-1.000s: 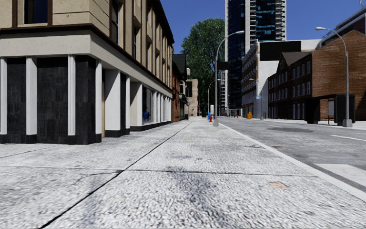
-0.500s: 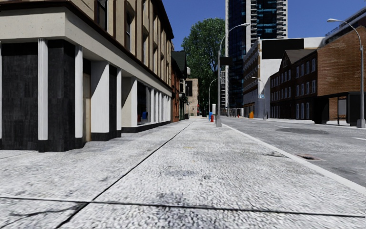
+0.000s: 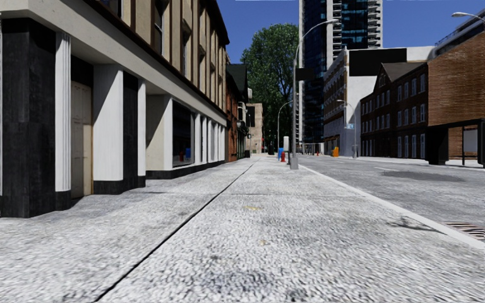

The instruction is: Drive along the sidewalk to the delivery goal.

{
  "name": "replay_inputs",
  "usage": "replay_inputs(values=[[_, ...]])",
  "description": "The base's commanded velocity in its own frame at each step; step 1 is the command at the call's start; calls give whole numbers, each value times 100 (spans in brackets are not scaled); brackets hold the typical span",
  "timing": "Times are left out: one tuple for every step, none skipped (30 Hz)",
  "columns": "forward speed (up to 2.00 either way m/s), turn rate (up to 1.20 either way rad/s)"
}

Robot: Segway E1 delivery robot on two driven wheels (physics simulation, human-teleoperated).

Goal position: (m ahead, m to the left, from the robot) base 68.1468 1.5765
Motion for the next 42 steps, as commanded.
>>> replay_inputs(values=[[200,-20],[200,-22],[200,-23],[200,-23],[200,-23],[200,-23],[200,-23],[200,-23],[200,-23],[200,-23],[200,-24],[200,-30],[200,-30],[200,-32],[200,0],[200,0],[200,0],[200,0],[200,0],[200,0],[200,0],[200,0],[200,0],[200,0],[200,0],[200,0],[200,0],[200,0],[200,0],[200,0],[200,0],[200,0],[200,-1],[200,-8],[200,-10],[200,-10],[200,-11],[200,-16],[200,-22],[200,-26],[200,-26],[200,-26]])
